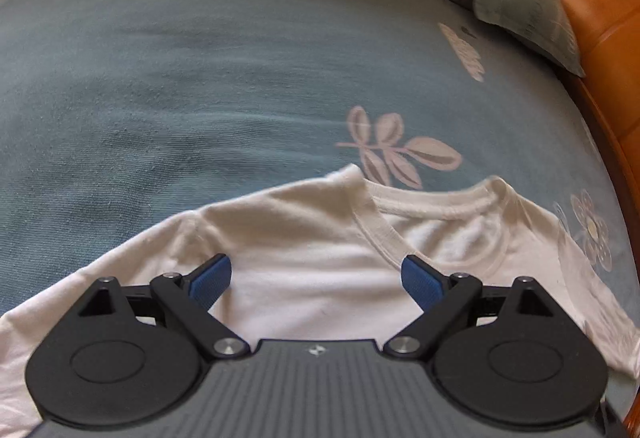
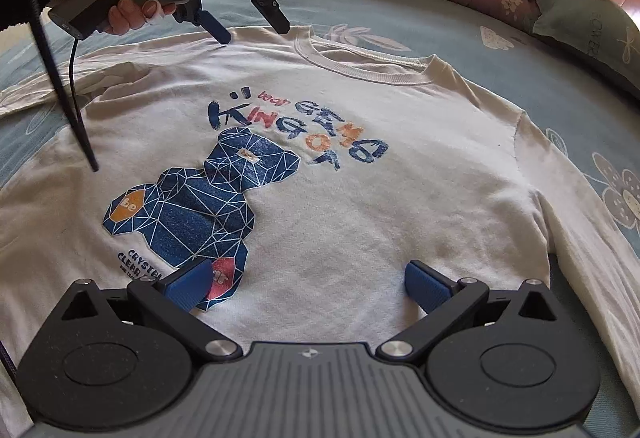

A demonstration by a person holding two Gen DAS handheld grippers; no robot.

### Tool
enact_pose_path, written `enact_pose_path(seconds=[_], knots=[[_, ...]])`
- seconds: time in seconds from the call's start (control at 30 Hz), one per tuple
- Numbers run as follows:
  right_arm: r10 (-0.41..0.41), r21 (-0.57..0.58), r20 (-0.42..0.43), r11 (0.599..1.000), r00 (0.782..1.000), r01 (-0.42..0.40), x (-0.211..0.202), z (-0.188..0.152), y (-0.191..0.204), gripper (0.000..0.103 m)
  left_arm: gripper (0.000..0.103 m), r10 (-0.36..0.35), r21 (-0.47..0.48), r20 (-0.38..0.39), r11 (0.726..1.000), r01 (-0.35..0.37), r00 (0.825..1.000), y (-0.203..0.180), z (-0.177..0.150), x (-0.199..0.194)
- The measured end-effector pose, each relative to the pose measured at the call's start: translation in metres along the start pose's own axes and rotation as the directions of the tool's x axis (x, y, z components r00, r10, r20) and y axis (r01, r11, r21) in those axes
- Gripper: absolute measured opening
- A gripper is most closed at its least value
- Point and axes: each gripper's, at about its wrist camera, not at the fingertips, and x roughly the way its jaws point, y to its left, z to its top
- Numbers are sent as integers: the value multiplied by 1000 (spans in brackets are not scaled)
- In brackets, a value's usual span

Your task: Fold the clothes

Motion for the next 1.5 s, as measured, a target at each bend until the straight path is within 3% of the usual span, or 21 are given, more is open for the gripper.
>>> enact_pose_path(seconds=[0.07,0.23,0.33,0.4,0.47,0.53,0.63,0.7,0.73,0.8,0.83,0.93,0.97,1.07,1.2,1.33,1.43,1.5], knots=[[2,7,1,1000,1000,-2,-6,5,-5,103,92,19,69,-5,997,-18,1000,-11,-10,-14],[-122,58,106,992,987,116,-14,27,-32,103,92,33,173,-13,984,-30,999,-29,-45,-45],[-165,122,49,980,985,158,7,37,-51,103,92,32,206,-41,978,-23,999,-37,-68,-55],[-150,186,-21,971,988,151,20,32,-64,103,92,37,256,-66,967,-19,997,-42,-82,-61],[-119,193,-24,974,993,122,19,23,-70,103,92,62,325,-80,945,-33,995,-47,-95,-66],[-94,139,-59,985,994,101,11,20,-68,103,92,117,389,-68,917,-82,991,-48,-106,-73],[-50,63,-83,996,995,55,-2,12,-57,103,92,135,460,-72,884,-88,988,-52,-125,-81],[-7,10,-84,1000,996,8,-7,3,-44,103,92,104,535,-75,844,-49,992,-61,-144,-87],[14,-17,-85,1000,996,-15,-10,-1,-37,103,92,87,585,-74,811,-27,993,-67,-157,-89],[55,-70,-89,996,994,-62,-15,-10,-24,103,92,75,630,-66,777,-17,995,-77,-180,-91],[76,-97,-92,992,993,-85,-18,-14,-18,103,92,77,629,-65,777,-19,995,-80,-191,-91],[138,-176,-104,972,985,-154,-26,-28,1,103,92,17,570,-114,820,51,993,-87,-216,-90],[158,-201,-109,963,981,-177,-29,-32,8,103,92,4,565,-128,823,69,992,-90,-225,-90],[185,-242,-104,948,977,-205,-40,-48,9,103,93,32,589,-143,806,59,989,-87,-255,-87],[180,-270,-182,936,967,-225,-57,-66,-5,103,98,56,630,-168,774,63,984,-73,-279,-96],[167,-349,-227,906,960,-240,-74,-78,-6,103,98,78,608,-189,792,54,979,-70,-273,-105],[237,-393,-196,870,952,-298,-85,-76,6,103,98,47,663,-146,746,63,988,-78,-273,-107],[273,-405,-230,846,934,-347,-82,-80,16,103,98,50,665,-172,743,78,984,-79,-278,-101]])
